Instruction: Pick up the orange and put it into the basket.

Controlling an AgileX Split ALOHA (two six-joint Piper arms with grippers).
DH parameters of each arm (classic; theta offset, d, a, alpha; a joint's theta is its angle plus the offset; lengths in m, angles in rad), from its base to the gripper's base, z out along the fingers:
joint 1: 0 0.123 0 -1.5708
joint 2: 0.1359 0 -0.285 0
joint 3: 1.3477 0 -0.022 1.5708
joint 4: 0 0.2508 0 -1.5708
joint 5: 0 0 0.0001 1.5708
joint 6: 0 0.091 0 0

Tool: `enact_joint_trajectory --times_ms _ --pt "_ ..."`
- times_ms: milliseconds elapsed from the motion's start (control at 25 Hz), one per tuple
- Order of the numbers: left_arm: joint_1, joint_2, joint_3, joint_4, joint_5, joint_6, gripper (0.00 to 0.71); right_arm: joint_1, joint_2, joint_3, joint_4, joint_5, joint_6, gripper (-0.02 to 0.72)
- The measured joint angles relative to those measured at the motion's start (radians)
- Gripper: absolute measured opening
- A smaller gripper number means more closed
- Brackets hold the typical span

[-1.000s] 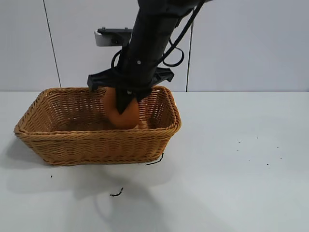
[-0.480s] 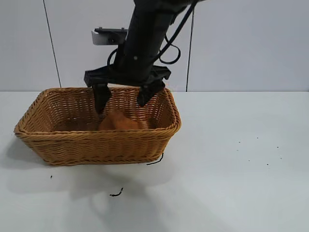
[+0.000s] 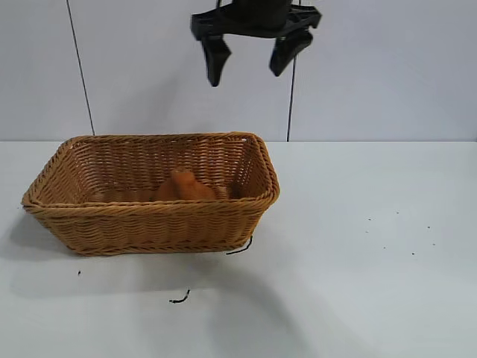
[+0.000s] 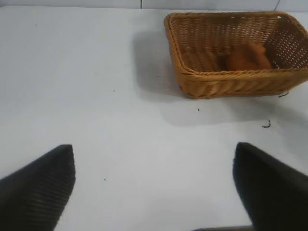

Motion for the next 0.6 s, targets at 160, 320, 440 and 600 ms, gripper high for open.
enact_joint_trajectory --times_ms 160,320,440,600 --pt "0.0 0.0 0.0 0.0 0.0 0.0 0.639 -0.104 0.0 0.0 0.0 0.022 0.001 0.694" --pt "0.0 0.0 0.0 0.0 0.0 0.0 0.639 -0.143 -0.004 0.028 0.01 0.022 0.001 0.694" --pt "0.0 0.0 0.0 0.0 0.0 0.0 0.639 -0.143 -0.025 0.1 0.022 0.021 0.0 0.694" --pt "0.0 0.0 0.0 0.0 -0.001 0.0 0.639 -0.141 -0.116 0.267 0.025 0.02 0.0 0.695"
